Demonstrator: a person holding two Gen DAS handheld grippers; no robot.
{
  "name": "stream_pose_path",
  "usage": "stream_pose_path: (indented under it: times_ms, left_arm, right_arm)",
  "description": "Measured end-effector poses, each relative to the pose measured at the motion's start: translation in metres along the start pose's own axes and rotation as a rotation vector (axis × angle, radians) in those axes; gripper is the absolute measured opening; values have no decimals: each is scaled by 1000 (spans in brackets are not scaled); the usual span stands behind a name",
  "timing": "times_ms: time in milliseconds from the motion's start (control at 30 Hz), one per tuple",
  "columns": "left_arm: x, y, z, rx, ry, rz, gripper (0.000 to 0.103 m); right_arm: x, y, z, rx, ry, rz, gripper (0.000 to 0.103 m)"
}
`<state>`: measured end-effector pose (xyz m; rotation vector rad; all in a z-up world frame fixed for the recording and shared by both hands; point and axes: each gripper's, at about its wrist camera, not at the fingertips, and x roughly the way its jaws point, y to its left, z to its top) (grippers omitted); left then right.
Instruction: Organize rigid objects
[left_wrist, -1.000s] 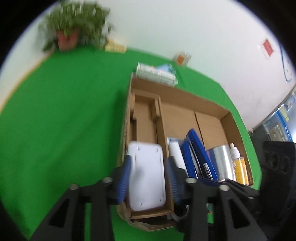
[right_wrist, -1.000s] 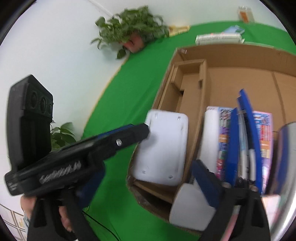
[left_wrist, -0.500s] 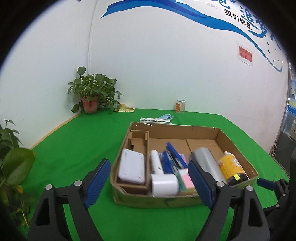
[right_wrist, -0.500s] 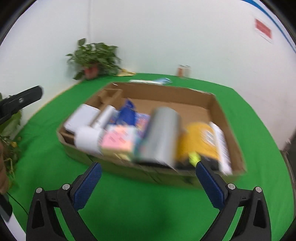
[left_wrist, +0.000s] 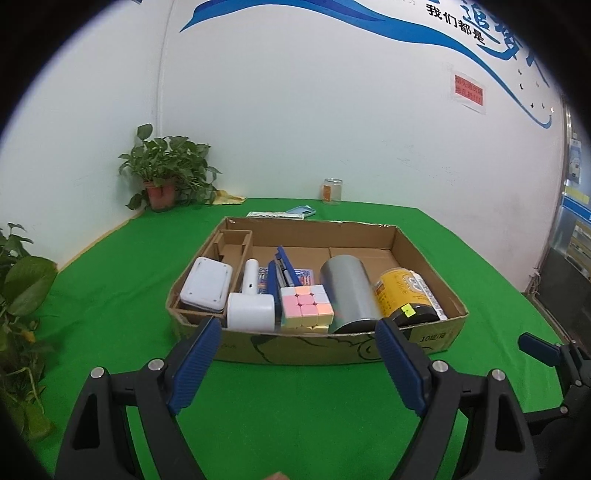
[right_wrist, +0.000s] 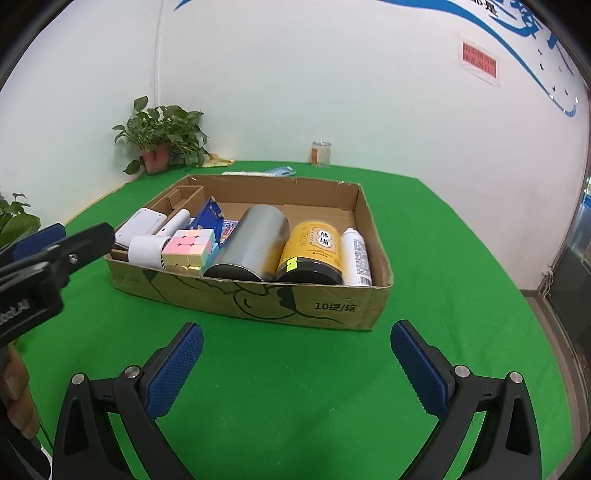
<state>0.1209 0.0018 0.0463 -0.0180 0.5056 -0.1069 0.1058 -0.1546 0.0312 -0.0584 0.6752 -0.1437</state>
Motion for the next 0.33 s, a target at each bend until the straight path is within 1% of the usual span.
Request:
stream_pose_path:
  times_ms: [100,233,300,333]
  left_arm:
    - [-2,-3,-5,4,10,16,85]
    - [-4,-6,-14,-2,39,16,85]
    - [0,-9,-18,12,64,13,85]
    - [1,-10,-20,14,62,10,85]
  right_arm:
    - [-7,-1,-6,-7,-5,9,102]
    - [-9,0,-10,-10,-4,22,102]
    - [-10,-1,-11,-8,-7,25,102]
    - [-10,-1,-11,-9,-8,25,102]
